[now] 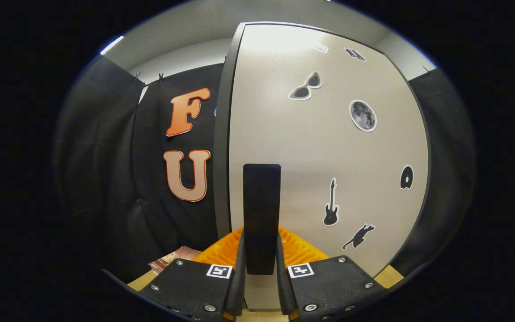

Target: Open the shoe cabinet door, grab the shoes and put them into the shoe cabinet, then close the shoe cabinet door.

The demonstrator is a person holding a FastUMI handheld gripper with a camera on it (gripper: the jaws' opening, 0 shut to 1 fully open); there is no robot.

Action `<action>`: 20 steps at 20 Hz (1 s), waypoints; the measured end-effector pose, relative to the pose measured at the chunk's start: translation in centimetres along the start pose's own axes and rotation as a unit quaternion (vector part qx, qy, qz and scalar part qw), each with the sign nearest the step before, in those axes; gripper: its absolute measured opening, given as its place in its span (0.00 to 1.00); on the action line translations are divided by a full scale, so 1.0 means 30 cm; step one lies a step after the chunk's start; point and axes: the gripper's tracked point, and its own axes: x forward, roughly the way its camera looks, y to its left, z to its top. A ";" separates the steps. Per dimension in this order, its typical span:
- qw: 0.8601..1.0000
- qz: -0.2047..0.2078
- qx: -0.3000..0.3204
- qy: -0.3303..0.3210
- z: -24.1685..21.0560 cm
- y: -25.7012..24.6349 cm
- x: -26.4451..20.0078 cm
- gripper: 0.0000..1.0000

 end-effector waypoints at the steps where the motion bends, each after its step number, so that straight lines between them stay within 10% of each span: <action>1: 1.000 0.001 -0.003 0.004 0.001 0.001 -0.001 0.26; 20: 1.000 -0.003 0.014 0.015 -0.008 -0.109 -0.321 0.14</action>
